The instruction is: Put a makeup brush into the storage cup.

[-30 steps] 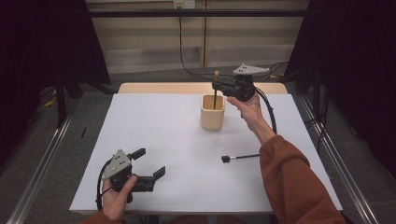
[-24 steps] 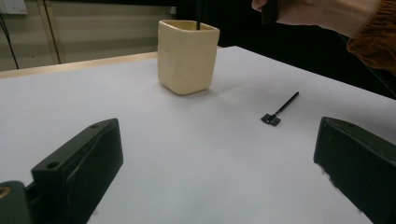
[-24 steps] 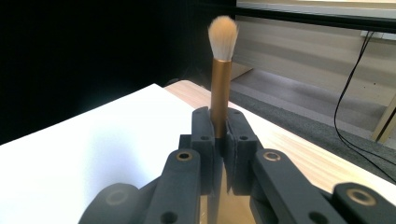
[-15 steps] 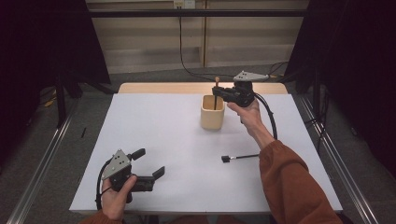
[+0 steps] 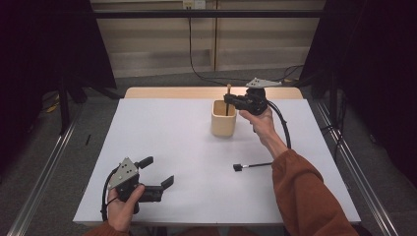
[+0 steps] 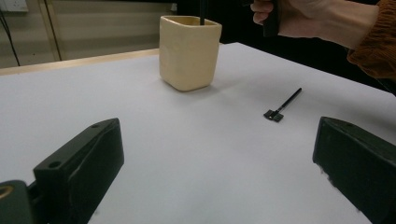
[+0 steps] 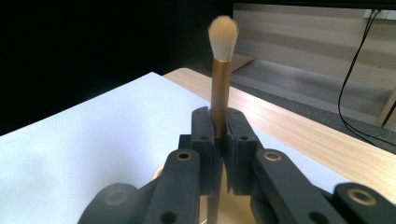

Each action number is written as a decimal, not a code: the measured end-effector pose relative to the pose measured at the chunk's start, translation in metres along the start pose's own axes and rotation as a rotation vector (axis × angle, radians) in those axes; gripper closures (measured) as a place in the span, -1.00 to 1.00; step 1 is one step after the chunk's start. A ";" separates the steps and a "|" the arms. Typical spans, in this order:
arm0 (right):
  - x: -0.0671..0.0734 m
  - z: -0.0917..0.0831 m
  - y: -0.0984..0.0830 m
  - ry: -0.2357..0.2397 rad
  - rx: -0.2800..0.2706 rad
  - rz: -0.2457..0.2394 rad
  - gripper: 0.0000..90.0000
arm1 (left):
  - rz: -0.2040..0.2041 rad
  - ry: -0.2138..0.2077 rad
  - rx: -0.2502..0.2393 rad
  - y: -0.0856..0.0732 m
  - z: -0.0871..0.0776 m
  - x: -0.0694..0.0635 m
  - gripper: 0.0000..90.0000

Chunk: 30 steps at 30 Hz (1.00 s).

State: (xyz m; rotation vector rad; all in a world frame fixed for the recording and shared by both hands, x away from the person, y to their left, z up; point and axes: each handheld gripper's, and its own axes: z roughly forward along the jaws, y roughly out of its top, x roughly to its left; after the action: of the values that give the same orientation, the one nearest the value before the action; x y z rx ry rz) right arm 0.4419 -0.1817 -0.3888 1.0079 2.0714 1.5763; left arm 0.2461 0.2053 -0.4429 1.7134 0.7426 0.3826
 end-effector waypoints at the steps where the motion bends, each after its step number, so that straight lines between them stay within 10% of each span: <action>1: 0.000 0.000 0.000 0.002 0.001 -0.001 0.85 | -0.002 0.000 0.003 0.000 0.000 0.000 -0.96; 12: 0.002 0.004 -0.004 -0.039 0.006 -0.006 -0.30 | -0.001 0.004 0.001 0.000 -0.001 0.001 -0.96; 30: 0.006 -0.011 -0.006 -0.025 -0.010 -0.034 -0.93 | -0.007 0.001 -0.007 0.000 0.000 0.002 -0.95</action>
State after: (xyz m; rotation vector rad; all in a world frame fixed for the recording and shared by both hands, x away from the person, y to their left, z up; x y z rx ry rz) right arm 0.4284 -0.1860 -0.3903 0.9784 2.0519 1.5476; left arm 0.2476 0.2063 -0.4428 1.7038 0.7470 0.3808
